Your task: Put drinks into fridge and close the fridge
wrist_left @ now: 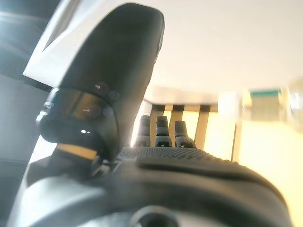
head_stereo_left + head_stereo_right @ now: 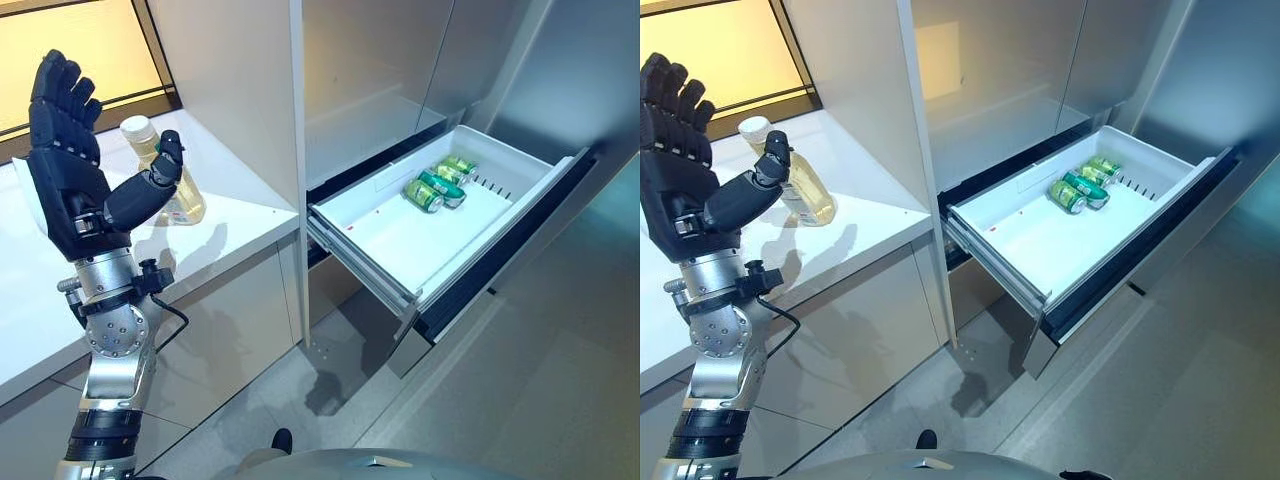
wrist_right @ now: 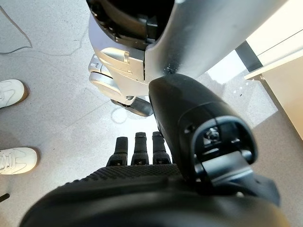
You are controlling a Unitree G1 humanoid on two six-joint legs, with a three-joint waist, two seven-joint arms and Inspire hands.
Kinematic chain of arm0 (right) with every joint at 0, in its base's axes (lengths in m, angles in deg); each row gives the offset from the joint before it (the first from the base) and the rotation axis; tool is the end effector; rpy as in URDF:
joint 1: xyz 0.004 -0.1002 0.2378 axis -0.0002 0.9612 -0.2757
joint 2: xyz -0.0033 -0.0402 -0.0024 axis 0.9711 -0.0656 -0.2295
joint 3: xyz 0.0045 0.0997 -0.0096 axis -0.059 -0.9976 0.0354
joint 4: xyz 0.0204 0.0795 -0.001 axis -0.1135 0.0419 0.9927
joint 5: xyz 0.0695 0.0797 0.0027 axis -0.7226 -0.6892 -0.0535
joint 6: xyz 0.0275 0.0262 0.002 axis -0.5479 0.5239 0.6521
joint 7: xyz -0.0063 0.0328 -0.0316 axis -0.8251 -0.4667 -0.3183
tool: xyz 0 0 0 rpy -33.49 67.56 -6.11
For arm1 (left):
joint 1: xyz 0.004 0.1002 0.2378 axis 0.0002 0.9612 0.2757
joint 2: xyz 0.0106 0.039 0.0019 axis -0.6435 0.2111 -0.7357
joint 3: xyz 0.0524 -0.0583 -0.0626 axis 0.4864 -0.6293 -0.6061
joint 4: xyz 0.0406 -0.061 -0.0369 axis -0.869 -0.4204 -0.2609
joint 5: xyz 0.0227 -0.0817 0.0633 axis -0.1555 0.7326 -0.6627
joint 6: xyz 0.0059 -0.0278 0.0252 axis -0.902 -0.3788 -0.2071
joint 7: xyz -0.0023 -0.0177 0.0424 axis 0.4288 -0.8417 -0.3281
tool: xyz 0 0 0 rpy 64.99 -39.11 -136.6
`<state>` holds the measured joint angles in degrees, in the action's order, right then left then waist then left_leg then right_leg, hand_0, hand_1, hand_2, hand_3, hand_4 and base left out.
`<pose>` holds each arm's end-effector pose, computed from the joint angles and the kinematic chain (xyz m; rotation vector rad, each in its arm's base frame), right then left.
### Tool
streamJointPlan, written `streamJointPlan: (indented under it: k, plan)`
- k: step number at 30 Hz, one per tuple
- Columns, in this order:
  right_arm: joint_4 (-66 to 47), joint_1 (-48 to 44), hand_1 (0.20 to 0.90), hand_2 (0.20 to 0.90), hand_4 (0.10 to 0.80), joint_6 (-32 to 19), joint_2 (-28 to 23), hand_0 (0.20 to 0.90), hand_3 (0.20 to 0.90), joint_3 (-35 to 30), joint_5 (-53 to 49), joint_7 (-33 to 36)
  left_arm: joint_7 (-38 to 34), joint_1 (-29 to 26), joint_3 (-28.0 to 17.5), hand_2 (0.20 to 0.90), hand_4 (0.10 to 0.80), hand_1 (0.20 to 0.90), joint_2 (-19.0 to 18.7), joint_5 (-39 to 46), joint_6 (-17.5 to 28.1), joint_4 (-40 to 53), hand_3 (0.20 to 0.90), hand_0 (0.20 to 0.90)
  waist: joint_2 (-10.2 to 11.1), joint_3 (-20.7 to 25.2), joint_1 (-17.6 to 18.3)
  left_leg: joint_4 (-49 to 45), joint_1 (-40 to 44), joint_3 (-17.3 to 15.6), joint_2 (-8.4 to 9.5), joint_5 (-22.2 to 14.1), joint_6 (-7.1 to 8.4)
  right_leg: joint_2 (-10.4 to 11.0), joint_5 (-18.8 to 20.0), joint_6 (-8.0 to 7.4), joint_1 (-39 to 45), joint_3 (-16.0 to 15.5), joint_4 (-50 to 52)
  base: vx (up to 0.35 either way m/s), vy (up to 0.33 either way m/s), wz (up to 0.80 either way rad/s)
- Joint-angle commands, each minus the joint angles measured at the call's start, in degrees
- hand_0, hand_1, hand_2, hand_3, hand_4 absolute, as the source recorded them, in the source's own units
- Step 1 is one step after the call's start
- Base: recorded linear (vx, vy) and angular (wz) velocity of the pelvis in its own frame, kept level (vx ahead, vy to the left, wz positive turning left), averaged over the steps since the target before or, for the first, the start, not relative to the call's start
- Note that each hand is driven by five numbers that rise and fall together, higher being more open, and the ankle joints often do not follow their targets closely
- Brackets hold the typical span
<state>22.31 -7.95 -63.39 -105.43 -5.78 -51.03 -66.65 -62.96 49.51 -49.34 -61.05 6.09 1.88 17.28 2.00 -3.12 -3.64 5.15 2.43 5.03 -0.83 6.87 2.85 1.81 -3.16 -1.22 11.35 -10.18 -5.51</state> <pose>0.0332 -0.2390 -0.1191 -0.1444 1.4423 0.0725 0.1969 0.2365 0.1302 0.1275 -0.7817 0.4546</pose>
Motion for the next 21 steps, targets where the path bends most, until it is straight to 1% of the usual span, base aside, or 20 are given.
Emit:
streamJointPlan:
  k: [1, 5, 8, 15, 21]
  plan:
    - [-0.72, -1.99, 0.900, 0.900, 0.800, 0.13, 2.68, 0.900, 0.900, 0.15, -1.17, -2.08, -2.74, -3.36, -5.34, 0.900, 0.800, 0.900, -2.17, -3.83, 0.26, -0.59, 0.900, 0.900, -0.22, 1.37, -0.63, -0.16, 3.38, -0.42, 3.26, -9.96, -2.72, -1.20, -0.63, -0.69, -3.30, 0.79, 1.53, 0.000, 0.000, 0.00]
    - [-0.69, -2.41, 0.900, 0.900, 0.800, 0.88, 2.61, 0.900, 0.900, 0.07, -0.97, -2.13, -3.10, -2.92, -5.28, 0.900, 0.800, 0.900, -1.68, -2.08, -4.58, -2.52, 0.900, 0.900, -0.33, 1.41, -0.58, -0.27, 3.55, -0.47, 3.21, -9.96, -2.69, -1.25, -0.74, -0.61, -3.18, 0.99, 1.63, 0.016, 0.003, -0.01]
    - [-0.65, -2.52, 0.900, 0.900, 0.800, 1.01, 2.49, 0.900, 0.900, -0.07, -0.75, -2.30, -3.79, -2.88, -5.13, 0.900, 0.800, 0.900, -1.51, -0.81, -5.67, -3.80, 0.900, 0.900, -0.36, 1.40, -0.54, -0.26, 3.65, -0.45, 3.23, -9.99, -2.75, -1.28, -0.75, -0.58, -3.13, 1.04, 1.62, 0.000, 0.000, 0.00]
    - [-0.66, -2.90, 0.900, 0.900, 0.800, 1.70, 2.27, 0.900, 0.900, -0.50, -0.12, -2.70, -2.67, -2.47, -4.87, 0.900, 0.800, 0.900, -0.91, 1.77, -10.96, -6.43, 0.900, 0.900, -0.50, 1.56, -0.40, -0.31, 3.82, -0.59, 3.20, -9.95, -2.74, -1.30, -0.74, -0.64, -3.05, 1.15, 1.66, 0.000, 0.000, 0.00]
    - [-0.47, -3.31, 0.900, 0.900, 0.800, 2.04, 2.16, 0.900, 0.900, -0.62, 0.01, -2.82, -3.52, -2.71, -4.23, 0.900, 0.800, 0.900, -0.86, 2.12, -12.62, -7.60, 0.900, 0.900, -0.65, 1.56, -0.36, -0.33, 3.92, -0.73, 3.19, -9.93, -2.79, -1.29, -0.74, -0.66, -2.97, 1.15, 1.68, 0.000, 0.000, 0.00]
